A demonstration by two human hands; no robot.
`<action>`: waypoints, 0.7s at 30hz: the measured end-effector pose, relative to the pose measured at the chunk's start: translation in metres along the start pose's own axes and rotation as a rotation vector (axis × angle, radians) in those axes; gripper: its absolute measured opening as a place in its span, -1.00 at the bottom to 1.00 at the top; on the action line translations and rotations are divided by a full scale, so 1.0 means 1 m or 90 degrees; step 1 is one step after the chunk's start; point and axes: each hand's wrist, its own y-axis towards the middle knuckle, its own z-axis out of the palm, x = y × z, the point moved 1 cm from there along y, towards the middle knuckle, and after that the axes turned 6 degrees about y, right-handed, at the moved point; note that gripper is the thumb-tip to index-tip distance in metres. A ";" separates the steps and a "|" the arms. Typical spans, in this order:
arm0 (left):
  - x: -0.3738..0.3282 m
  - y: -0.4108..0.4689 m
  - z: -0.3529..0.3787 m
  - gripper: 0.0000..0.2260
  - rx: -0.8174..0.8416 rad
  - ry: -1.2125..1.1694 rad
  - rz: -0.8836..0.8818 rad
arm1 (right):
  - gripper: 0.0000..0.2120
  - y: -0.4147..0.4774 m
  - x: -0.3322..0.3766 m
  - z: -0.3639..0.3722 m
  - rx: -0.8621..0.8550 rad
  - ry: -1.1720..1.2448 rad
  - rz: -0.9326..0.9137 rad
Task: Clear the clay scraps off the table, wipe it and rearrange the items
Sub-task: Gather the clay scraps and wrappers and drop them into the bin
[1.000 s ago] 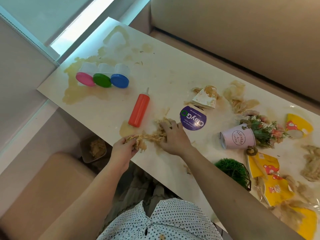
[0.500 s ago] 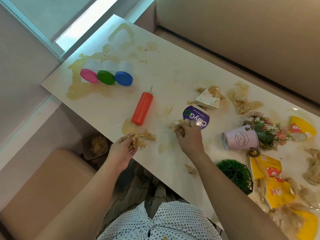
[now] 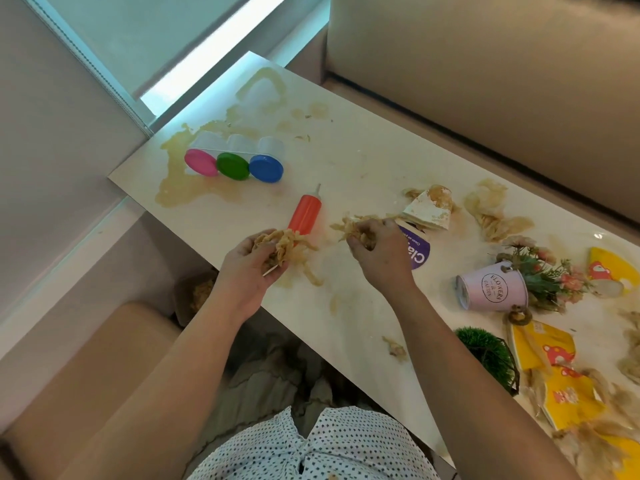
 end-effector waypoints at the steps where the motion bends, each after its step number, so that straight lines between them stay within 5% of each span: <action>1: -0.007 -0.003 -0.005 -0.82 0.002 -0.010 0.012 | -0.76 0.000 0.008 0.004 0.005 0.003 -0.001; 10: -0.074 0.015 -0.102 -0.86 -0.055 -0.105 0.081 | -0.78 0.025 0.101 0.080 0.054 0.012 -0.073; 21: -0.113 0.065 -0.284 -0.87 -0.215 -0.159 0.008 | -0.77 0.035 0.194 0.281 0.243 -0.017 -0.091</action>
